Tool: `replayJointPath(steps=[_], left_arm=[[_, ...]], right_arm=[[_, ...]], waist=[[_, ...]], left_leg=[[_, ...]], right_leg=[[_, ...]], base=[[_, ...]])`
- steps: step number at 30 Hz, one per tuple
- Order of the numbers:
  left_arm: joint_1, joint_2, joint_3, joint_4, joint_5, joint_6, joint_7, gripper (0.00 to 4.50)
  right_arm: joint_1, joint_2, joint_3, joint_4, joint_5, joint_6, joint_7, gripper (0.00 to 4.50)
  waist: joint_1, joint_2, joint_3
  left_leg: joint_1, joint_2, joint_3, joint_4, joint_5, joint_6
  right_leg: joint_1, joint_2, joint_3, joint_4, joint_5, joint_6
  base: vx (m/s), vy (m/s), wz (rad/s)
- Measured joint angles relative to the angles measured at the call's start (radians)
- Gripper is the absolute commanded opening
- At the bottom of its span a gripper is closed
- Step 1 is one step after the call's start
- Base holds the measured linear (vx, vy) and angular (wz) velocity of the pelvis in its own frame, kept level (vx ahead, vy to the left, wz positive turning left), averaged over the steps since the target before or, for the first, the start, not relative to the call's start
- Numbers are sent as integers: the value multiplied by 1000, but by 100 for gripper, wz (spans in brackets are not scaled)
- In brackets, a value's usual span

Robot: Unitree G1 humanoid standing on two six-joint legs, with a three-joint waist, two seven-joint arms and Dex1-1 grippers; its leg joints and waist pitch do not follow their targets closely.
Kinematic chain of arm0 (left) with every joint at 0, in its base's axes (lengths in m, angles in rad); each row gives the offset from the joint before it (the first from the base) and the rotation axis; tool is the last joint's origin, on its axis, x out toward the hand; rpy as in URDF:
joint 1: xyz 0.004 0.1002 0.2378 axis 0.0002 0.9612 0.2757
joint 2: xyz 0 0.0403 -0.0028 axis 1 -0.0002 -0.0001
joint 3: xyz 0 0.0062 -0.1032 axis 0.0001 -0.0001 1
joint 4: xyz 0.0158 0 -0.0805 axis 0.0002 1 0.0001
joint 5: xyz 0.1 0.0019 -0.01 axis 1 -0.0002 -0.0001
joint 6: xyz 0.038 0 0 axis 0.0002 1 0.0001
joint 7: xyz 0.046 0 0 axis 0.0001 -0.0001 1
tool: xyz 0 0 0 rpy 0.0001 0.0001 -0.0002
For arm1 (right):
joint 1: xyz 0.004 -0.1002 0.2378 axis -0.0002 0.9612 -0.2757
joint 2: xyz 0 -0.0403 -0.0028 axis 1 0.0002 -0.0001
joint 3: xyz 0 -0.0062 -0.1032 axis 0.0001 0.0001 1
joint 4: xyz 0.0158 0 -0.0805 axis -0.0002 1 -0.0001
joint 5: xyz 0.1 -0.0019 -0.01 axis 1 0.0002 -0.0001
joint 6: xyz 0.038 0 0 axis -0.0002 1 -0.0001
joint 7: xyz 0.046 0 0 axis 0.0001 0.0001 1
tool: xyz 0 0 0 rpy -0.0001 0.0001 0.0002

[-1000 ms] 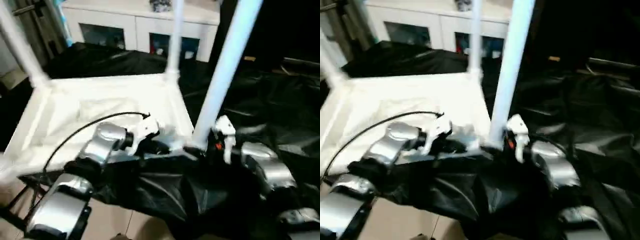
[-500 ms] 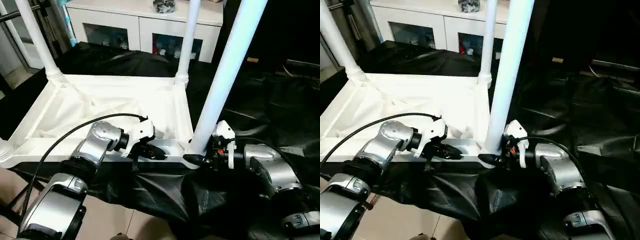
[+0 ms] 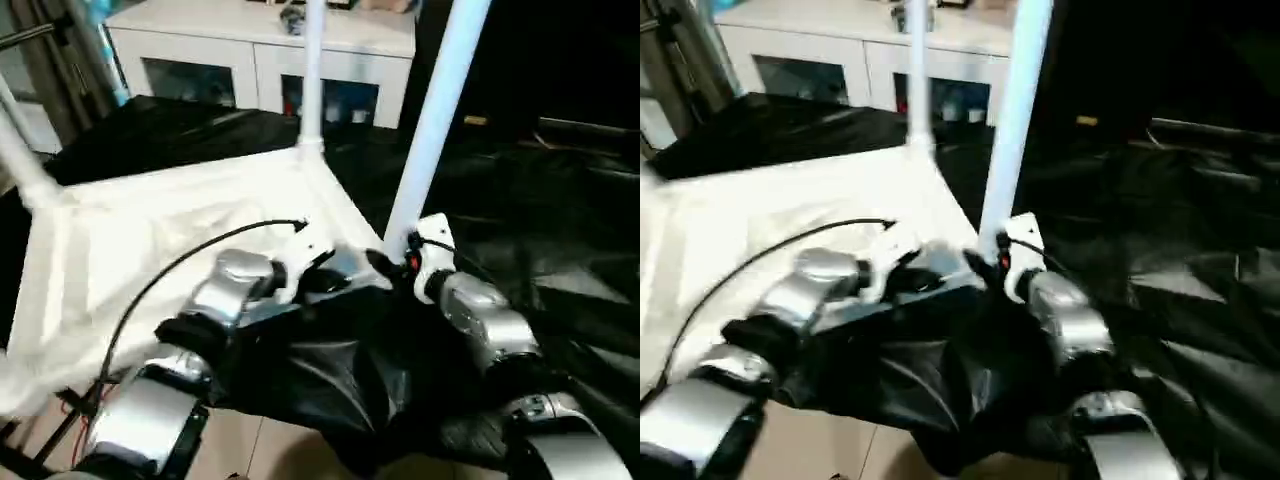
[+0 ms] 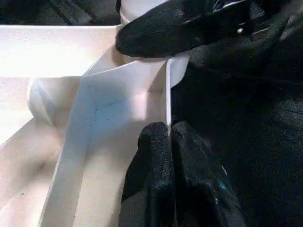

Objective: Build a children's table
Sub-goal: Rotate leg to tighten

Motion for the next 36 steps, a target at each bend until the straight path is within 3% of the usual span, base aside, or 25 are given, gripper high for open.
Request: replayJointPath(steps=[1, 4, 7, 9, 15, 19, 27, 28, 36], left_arm=[[-1, -7, 2, 0, 1, 7, 18, 0], [-2, -14, 4, 0, 1, 9, 26, 0], [-4, -15, 4, 0, 0, 8, 22, 0], [-3, -11, 5, -1, 0, 2, 10, 0], [9, 28, -2, -23, -11, -25, -100, 0], [16, 67, -20, -41, -22, -57, -203, 0], [34, 120, -39, -57, -33, -100, -348, 0], [34, 126, -42, -58, -33, -103, -363, 0], [34, 151, -48, -58, -33, -121, -424, 0]], right_arm=[[-14, 14, -6, 24, -14, -15, -37, 272], [-19, 22, -23, 42, -17, -37, -45, 342], [-22, 21, -25, 44, -15, -41, -21, 347], [-18, 6, -20, 42, -15, -50, 18, 376], [41, -72, 14, -28, 4, -82, 250, 376], [95, -149, 45, -123, 49, -37, 452, 376], [160, -235, 100, -246, 91, 36, 664, 376], [166, -239, 103, -262, 94, 51, 681, 354], [180, -257, 119, -301, 107, 99, 727, 306]], waist=[[-2, 0, 0], [-1, 0, 0], [-1, 0, 0], [0, 0, 0], [8, 1, 0], [29, 2, 1], [53, 2, 1], [54, 2, 1], [55, 2, 1]], left_leg=[[0, -1, 0, 0, 0, 0], [0, -2, 0, 0, -1, 1], [0, -2, 0, -2, -1, 2], [0, -2, 0, -3, -1, 2], [-1, -2, 0, -10, -2, 2], [-4, 0, 0, -12, -2, 2], [-4, 0, 1, -10, -2, 2], [-4, 0, 1, -10, -2, 2], [-4, 0, 1, -10, -2, 1]], right_leg=[[0, 0, 1, 0, 0, 0], [0, 0, 2, -1, 1, -1], [1, 0, 2, 0, 2, -3], [0, 0, 2, 0, 4, -3], [-1, 1, 1, 0, 8, -6], [-3, 2, 0, 0, 7, -5], [-3, 1, 1, 0, 7, -5], [-3, 1, 1, 0, 7, -5], [-3, 1, 1, 0, 7, -4]], base=[[0, 0, 0], [0, 0, 0], [0, 0, 0], [0, 0, 0], [0, 0, 0], [0, 0, 0], [0, 0, 0], [0, 0, 0], [0, 0, 0]])
